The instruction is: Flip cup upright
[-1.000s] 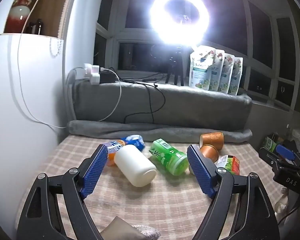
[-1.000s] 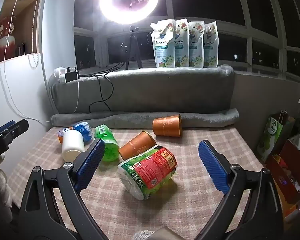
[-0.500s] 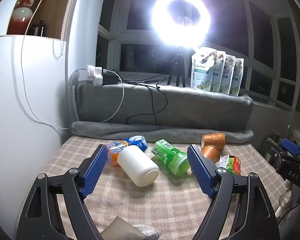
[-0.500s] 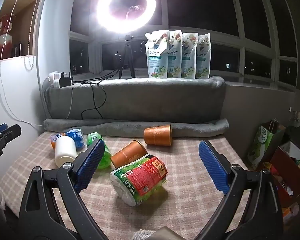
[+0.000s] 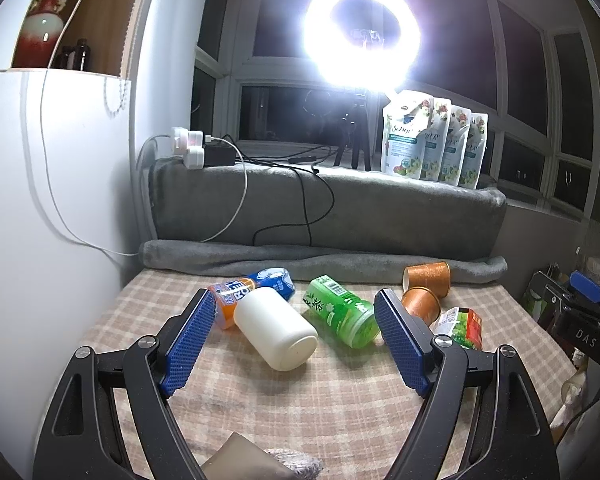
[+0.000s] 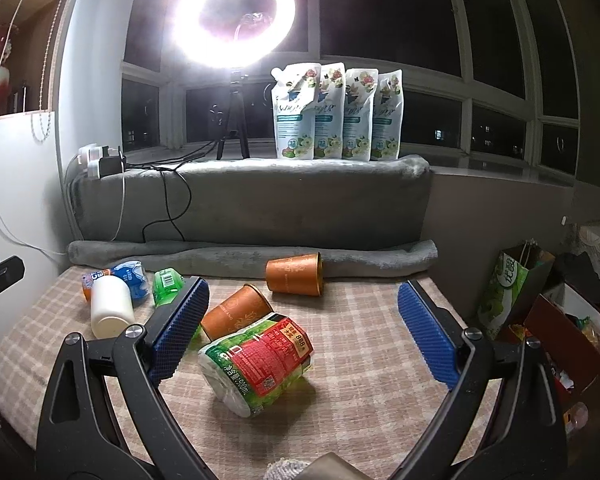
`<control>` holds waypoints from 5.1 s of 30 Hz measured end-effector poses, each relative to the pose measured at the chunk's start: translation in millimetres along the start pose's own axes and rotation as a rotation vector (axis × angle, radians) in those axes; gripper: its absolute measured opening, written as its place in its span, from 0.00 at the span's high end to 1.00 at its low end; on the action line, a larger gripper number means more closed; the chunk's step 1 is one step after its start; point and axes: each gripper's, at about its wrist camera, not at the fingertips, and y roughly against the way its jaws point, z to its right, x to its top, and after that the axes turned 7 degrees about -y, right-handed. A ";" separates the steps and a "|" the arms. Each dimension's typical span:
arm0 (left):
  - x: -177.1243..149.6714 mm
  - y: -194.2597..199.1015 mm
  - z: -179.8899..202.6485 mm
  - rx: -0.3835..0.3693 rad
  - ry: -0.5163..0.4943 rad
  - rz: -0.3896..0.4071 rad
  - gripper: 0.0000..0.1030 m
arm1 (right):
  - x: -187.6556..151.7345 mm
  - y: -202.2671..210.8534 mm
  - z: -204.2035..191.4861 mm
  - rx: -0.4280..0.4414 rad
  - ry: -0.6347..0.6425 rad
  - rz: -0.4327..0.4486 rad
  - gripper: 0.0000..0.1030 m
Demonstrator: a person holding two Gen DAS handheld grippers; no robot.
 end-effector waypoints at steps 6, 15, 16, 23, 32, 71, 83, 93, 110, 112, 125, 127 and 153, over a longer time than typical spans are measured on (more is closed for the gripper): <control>-1.1 -0.3 -1.1 -0.002 0.000 0.000 0.21 | 0.1 0.0 0.7 0.003 -0.001 0.002 0.06; -3.3 -1.9 2.1 -0.006 -0.004 -0.003 0.21 | 1.3 -0.5 2.3 0.004 -0.009 0.001 0.05; -3.2 -2.0 2.1 -0.006 -0.004 -0.003 0.21 | 1.1 -0.5 2.6 0.005 -0.010 0.001 0.05; -4.4 -2.6 4.3 -0.008 -0.005 -0.006 0.21 | 0.6 -0.5 2.0 0.008 -0.012 -0.001 0.05; -5.9 -2.9 5.3 -0.010 -0.004 -0.011 0.21 | 0.6 -1.3 3.1 0.008 -0.014 -0.001 0.05; -8.5 -20.0 0.1 -0.042 -0.006 -0.071 0.21 | 1.3 -23.9 -4.7 0.048 -0.028 -0.086 0.06; -1.8 -73.4 22.3 -0.202 -0.074 -0.237 0.21 | -1.3 -39.0 14.9 0.032 -0.065 -0.111 0.06; 14.7 -137.3 63.1 -0.420 -0.156 -0.412 0.21 | -11.2 -52.8 46.4 0.009 -0.122 -0.151 0.05; 19.1 -249.1 128.0 -0.599 -0.244 -0.748 0.28 | -23.9 -64.6 97.4 -0.062 -0.210 -0.185 0.06; 17.4 -258.0 132.4 -0.600 -0.243 -0.776 0.29 | -25.1 -66.3 100.3 -0.065 -0.214 -0.189 0.06; 9.8 -294.0 147.3 -0.652 -0.242 -0.891 0.29 | -31.1 -70.3 114.1 -0.096 -0.243 -0.201 0.06; 8.9 -296.1 150.2 -0.657 -0.248 -0.896 0.29 | -31.6 -70.7 114.9 -0.099 -0.242 -0.203 0.05; 48.6 -228.7 116.3 -0.593 -0.247 -0.637 0.37 | -24.4 -52.4 95.7 -0.080 -0.215 -0.182 0.06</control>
